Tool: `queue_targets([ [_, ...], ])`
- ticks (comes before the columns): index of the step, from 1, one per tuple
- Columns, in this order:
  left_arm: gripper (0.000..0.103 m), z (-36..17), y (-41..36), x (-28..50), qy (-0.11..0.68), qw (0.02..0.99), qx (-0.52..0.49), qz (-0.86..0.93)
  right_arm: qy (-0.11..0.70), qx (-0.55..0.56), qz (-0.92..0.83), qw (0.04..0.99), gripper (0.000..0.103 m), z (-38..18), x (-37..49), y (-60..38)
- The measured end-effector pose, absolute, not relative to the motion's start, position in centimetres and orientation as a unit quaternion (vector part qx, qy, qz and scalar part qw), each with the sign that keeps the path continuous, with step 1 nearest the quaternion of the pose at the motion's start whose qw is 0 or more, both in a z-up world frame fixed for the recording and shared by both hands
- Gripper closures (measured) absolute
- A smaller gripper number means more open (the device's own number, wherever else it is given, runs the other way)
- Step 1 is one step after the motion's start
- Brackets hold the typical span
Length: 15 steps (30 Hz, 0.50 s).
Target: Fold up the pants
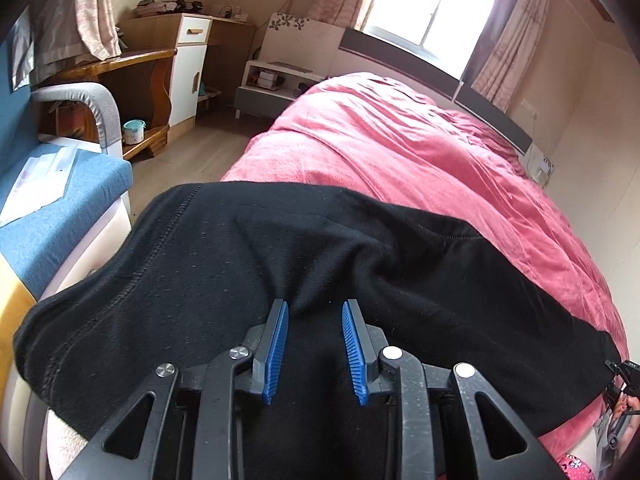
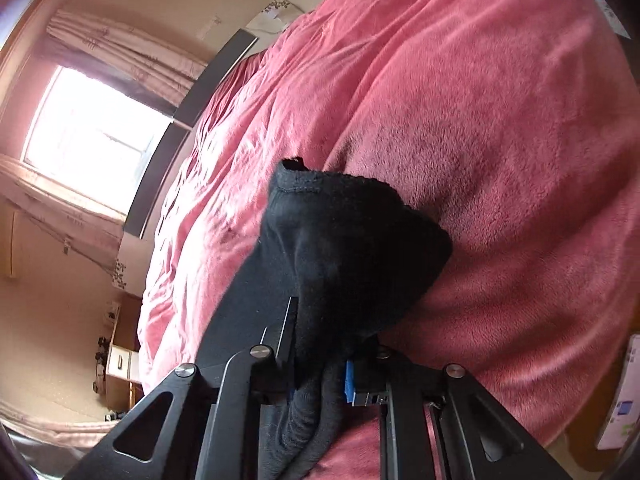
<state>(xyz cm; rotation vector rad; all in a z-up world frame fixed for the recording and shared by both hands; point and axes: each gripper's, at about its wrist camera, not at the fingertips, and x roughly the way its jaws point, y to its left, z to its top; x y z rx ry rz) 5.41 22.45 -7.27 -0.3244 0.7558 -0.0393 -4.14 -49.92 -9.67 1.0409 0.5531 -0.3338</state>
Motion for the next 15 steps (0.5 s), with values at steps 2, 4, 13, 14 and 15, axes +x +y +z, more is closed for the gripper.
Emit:
queue_targets([
  [2,0.074,-7.3,22.7,5.2,0.364,0.917,-0.162,-0.014,0.26,0.477,-0.164,0.823,0.087,-8.7,-4.5,-49.3],
  [4,0.074,-7.4,22.9,5.2,0.364,0.916,-0.167,-0.013,0.26,0.446,-0.164,0.841,0.087,-7.0,-4.4,-48.4],
  [13,0.074,-7.4,23.3,5.0,0.357,0.916,-0.184,-0.016,0.263,0.301,-0.185,0.898,0.088,1.3,-1.4,-41.0],
  [14,0.074,-7.4,23.4,5.0,0.357,0.915,-0.186,-0.015,0.259,0.284,-0.185,0.904,0.088,2.1,-1.4,-39.9],
  [15,0.074,-7.4,23.3,5.0,0.358,0.915,-0.186,-0.015,0.257,0.27,-0.184,0.909,0.088,2.7,-1.4,-39.2],
])
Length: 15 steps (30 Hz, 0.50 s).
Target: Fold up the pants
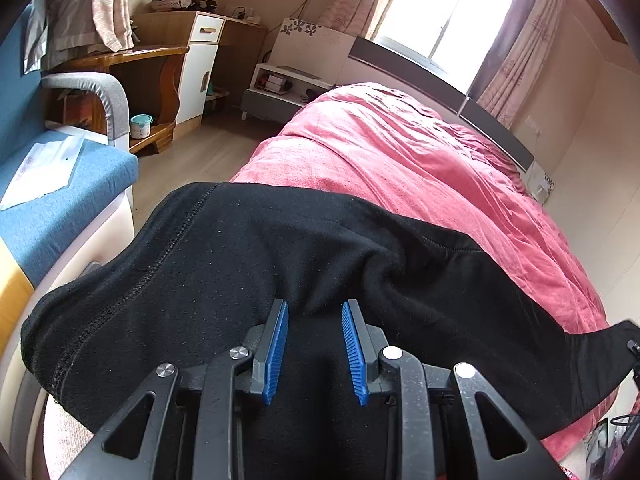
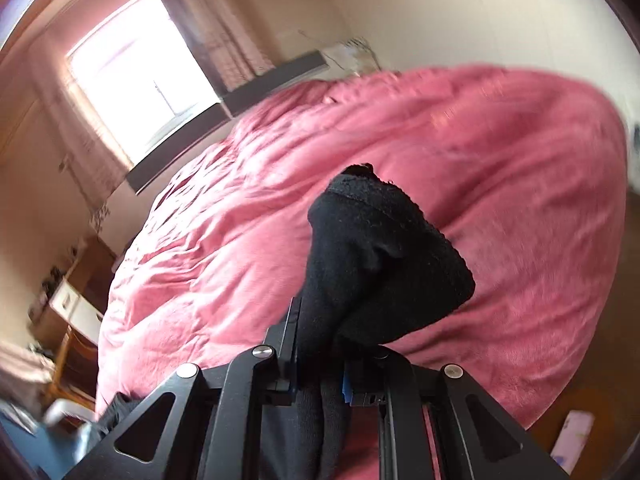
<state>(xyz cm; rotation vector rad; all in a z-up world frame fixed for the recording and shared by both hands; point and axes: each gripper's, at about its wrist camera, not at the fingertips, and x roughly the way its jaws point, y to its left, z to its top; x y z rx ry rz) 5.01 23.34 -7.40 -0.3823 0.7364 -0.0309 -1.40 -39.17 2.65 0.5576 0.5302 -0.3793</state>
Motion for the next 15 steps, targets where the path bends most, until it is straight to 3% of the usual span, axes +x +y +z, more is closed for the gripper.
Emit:
queue_targets([
  [15,0.074,-7.8,23.2,5.1,0.365,0.912,-0.187,-0.011,0.253,0.113,-0.097,0.956,0.088,6.6,2.1,-25.8],
])
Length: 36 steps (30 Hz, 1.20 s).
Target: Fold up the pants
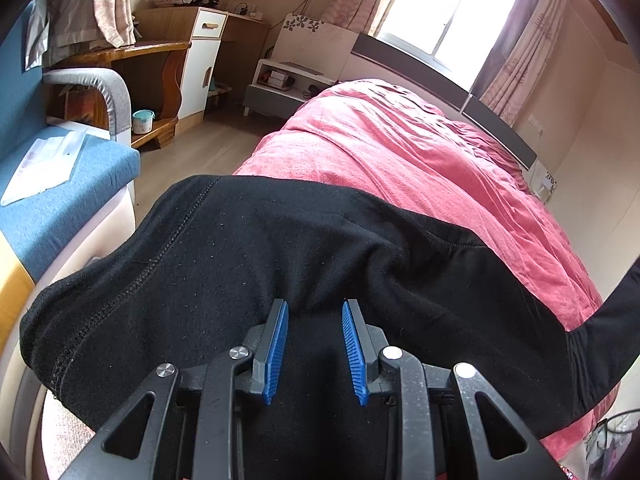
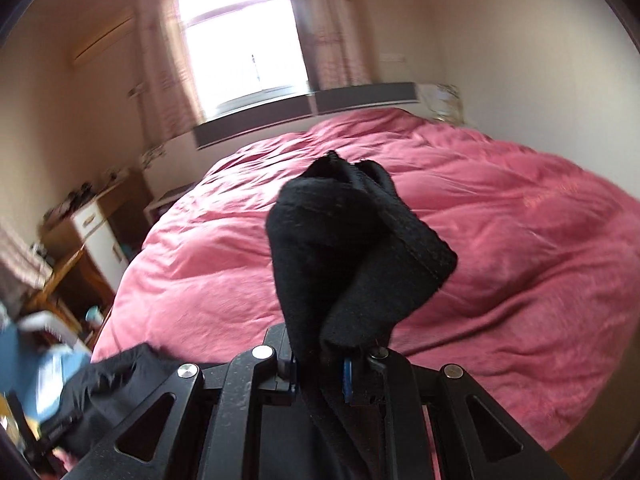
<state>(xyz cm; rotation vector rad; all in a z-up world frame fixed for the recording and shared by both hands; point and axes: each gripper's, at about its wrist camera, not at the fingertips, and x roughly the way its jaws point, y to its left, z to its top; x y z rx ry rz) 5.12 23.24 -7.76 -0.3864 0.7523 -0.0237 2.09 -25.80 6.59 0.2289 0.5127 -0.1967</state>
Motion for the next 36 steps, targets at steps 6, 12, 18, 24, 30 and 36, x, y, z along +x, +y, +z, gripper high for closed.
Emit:
queue_targets([
  [6,0.074,-7.8,23.2,5.1,0.366,0.912,-0.184,-0.01,0.275,0.066,-0.032,0.959,0.088,4.9,3.6,-20.1],
  [12,0.074,-7.9,23.1,5.2,0.37,0.912,-0.179,-0.009,0.318,0.034,0.033,0.947,0.088,1.7,5.4,-15.5],
  [18,0.074,-8.0,22.9,5.3,0.372,0.911,-0.177,-0.007,0.363,-0.002,0.076,0.929,0.088,-2.0,6.5,-12.0],
  [24,0.074,-8.1,22.8,5.3,0.373,0.911,-0.175,-0.006,0.395,-0.016,0.105,0.912,0.088,-5.1,7.7,-9.6],
  [30,0.074,-8.2,22.8,5.4,0.374,0.911,-0.175,-0.005,0.404,-0.028,0.121,0.906,0.087,-7.0,7.5,-8.1],
  [36,0.072,-8.2,22.5,5.4,0.375,0.912,-0.167,-0.003,0.411,-0.038,0.136,0.901,0.083,-8.4,7.3,-7.1],
])
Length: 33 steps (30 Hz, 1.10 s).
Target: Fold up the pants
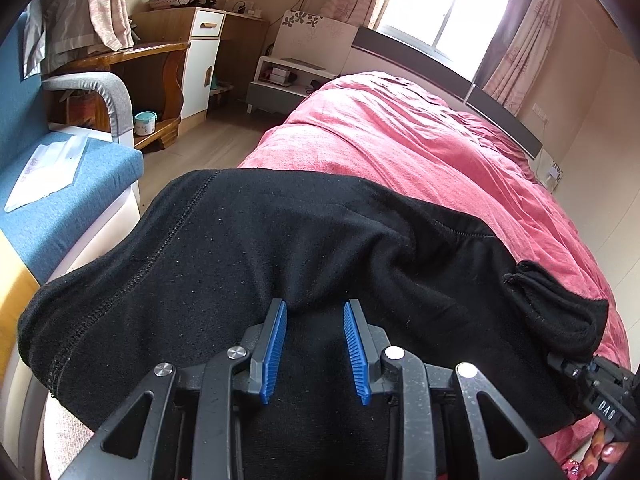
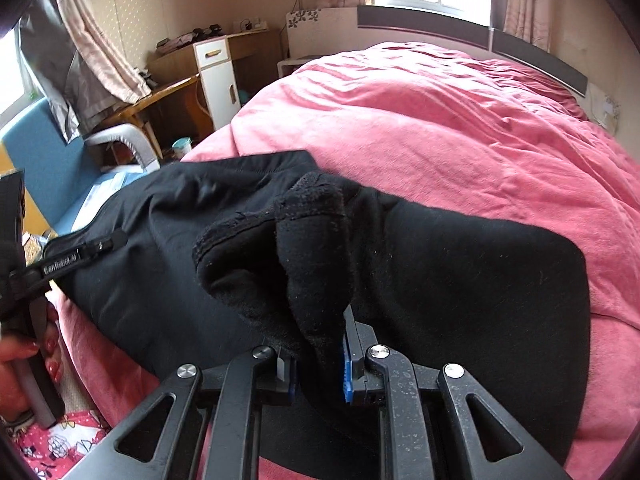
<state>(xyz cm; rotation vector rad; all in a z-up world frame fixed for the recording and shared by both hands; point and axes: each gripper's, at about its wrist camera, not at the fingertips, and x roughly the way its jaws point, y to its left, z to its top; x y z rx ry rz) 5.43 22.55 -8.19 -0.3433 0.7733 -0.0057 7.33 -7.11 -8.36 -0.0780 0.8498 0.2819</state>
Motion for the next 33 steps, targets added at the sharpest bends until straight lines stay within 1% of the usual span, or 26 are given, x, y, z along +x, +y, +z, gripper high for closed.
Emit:
queue_targets([
  [1,0.071,-8.2,22.5,5.4,0.375,0.912,-0.166,-0.003,0.414,-0.042,0.145,0.898,0.076,-8.7,7.3,-6.8],
  [2,0.071,-8.2,22.4,5.5,0.376,0.912,-0.164,-0.003,0.42,-0.049,0.155,0.893,0.066,-9.3,7.1,-6.4],
  [3,0.07,-8.2,22.3,5.4,0.375,0.912,-0.163,-0.003,0.424,-0.053,0.161,0.89,0.061,-9.5,7.0,-6.1],
  [4,0.07,-8.1,22.3,5.4,0.374,0.913,-0.163,-0.004,0.428,-0.058,0.179,0.884,0.047,-9.7,6.6,-5.7],
  [5,0.07,-8.1,22.4,5.3,0.374,0.913,-0.164,-0.004,0.426,-0.057,0.195,0.881,0.04,-9.5,6.3,-5.5],
  [6,0.07,-8.1,22.4,5.3,0.373,0.913,-0.166,-0.005,0.422,-0.054,0.21,0.88,0.04,-9.2,5.8,-5.5],
  [9,0.07,-8.0,22.7,5.1,0.367,0.913,-0.175,-0.008,0.396,-0.014,0.247,0.884,0.042,-7.5,4.5,-7.1],
  [12,0.07,-7.7,22.7,4.9,0.359,0.916,-0.179,-0.01,0.352,0.044,0.218,0.909,0.042,-5.5,3.4,-10.6],
  [13,0.07,-7.5,22.6,4.8,0.356,0.917,-0.178,-0.011,0.346,0.047,0.206,0.914,0.047,-5.2,3.4,-11.1],
  [14,0.07,-7.5,22.5,4.8,0.354,0.918,-0.176,-0.012,0.341,0.049,0.187,0.92,0.06,-5.0,3.6,-11.7],
  [15,0.07,-7.4,22.4,4.8,0.354,0.919,-0.174,-0.012,0.345,0.049,0.176,0.921,0.069,-5.0,4.1,-11.8],
  [16,0.07,-7.4,22.3,4.8,0.354,0.919,-0.173,-0.013,0.36,0.043,0.161,0.918,0.081,-5.4,4.9,-11.6],
  [18,0.07,-7.4,22.1,4.8,0.357,0.919,-0.169,-0.011,0.383,0.042,0.153,0.91,0.082,-6.4,7.1,-10.7],
  [22,0.07,-6.8,22.5,4.2,0.346,0.922,-0.173,-0.003,0.412,0.044,0.193,0.889,0.082,-8.4,9.4,-7.8],
  [24,0.07,-6.6,23.1,3.9,0.34,0.922,-0.188,0.007,0.427,-0.002,0.2,0.882,0.081,-9.7,9.4,-5.5],
  [26,0.07,-6.5,24.2,3.7,0.34,0.917,-0.207,0.023,0.426,-0.031,0.197,0.883,0.081,-10.5,8.8,-4.9],
  [33,0.07,-6.0,28.5,2.9,0.332,0.904,-0.255,0.083,0.418,0.002,0.188,0.889,0.081,-10.3,6.4,-7.9],
])
